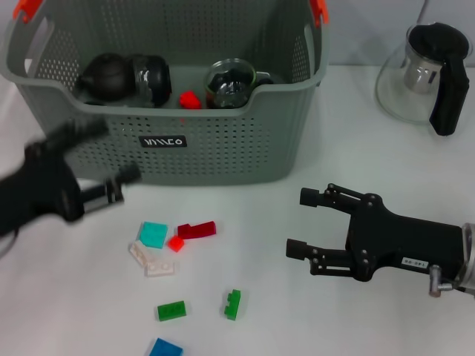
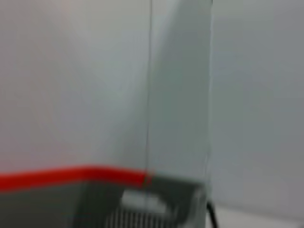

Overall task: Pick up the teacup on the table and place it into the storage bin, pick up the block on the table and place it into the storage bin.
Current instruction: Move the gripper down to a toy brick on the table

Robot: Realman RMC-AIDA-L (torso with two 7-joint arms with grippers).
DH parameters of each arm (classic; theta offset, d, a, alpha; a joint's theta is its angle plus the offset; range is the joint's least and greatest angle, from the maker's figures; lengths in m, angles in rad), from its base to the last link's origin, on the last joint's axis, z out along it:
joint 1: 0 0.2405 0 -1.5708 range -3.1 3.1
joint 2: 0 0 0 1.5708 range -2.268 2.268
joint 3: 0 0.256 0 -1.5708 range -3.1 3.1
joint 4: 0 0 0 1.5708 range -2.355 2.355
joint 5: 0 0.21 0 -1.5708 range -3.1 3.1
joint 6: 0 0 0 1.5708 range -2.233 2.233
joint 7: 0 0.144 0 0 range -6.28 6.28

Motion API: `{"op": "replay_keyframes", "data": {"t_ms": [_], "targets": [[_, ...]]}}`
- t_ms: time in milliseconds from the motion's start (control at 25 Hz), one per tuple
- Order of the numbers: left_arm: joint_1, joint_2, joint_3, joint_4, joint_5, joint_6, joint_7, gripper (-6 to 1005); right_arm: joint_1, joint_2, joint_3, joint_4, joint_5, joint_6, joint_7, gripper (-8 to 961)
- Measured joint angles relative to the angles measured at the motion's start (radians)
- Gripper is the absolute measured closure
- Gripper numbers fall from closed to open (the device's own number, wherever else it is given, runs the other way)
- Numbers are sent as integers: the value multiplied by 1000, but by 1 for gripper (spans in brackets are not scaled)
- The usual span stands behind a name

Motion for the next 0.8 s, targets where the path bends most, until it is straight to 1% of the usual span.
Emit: {"op": "replay_keyframes", "data": {"t_ms": [120,160,280,440,600,800], "targets": [[53,-27,10,-12,37,-77,95,122,-4,0,0,0,0,-1,0,43],[65,-34,12,-15,69,-106,117,122,-5,0,0,0,0,0,0,43],[67,-38,13,-26,124,-147,124,123,-7,0,0,1,0,1,0,43],[55,-40,14,-52,212,-239,131,124,-8,0,0,1,-1,0,0,43],[50,-46,17,-67,246,-294,161,125,-12,0,0,1,-1,-1,0,44],[50,-64,19,-70,256,-341,209,126,-15,0,0,1,-1,-3,0,44]]}}
